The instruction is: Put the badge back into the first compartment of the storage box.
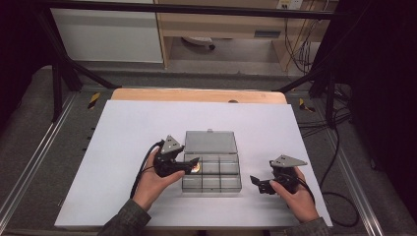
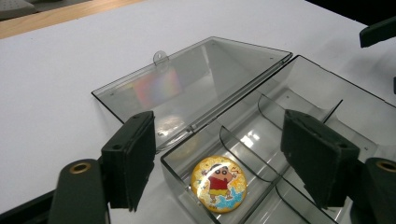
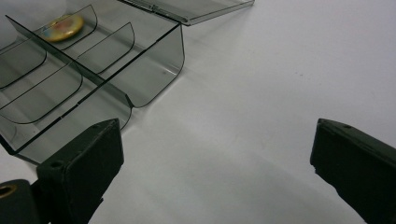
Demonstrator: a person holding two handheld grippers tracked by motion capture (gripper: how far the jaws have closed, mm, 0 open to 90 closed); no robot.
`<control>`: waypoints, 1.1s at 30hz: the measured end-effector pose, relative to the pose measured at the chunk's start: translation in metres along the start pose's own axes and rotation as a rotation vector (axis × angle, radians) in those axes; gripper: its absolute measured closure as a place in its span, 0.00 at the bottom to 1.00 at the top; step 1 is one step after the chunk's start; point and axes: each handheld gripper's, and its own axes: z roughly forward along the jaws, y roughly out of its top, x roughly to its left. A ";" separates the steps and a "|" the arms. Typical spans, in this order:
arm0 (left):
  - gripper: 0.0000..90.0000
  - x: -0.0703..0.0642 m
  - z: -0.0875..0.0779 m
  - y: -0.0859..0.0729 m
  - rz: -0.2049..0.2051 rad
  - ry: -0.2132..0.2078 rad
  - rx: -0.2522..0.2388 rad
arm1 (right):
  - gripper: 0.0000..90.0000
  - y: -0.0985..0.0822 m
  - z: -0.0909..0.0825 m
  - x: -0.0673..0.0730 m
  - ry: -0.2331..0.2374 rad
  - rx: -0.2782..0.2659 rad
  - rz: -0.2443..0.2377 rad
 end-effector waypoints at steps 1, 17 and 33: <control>0.28 0.000 0.000 0.000 -0.001 0.003 -0.001 | 0.03 0.000 0.000 0.000 0.000 0.000 -0.001; 0.11 0.009 -0.005 0.000 -0.043 0.039 -0.061 | 0.04 0.000 -0.001 -0.003 -0.028 -0.015 0.013; 0.10 0.029 -0.019 -0.001 -0.082 0.095 -0.111 | 0.05 0.010 0.001 -0.010 -0.062 -0.067 0.041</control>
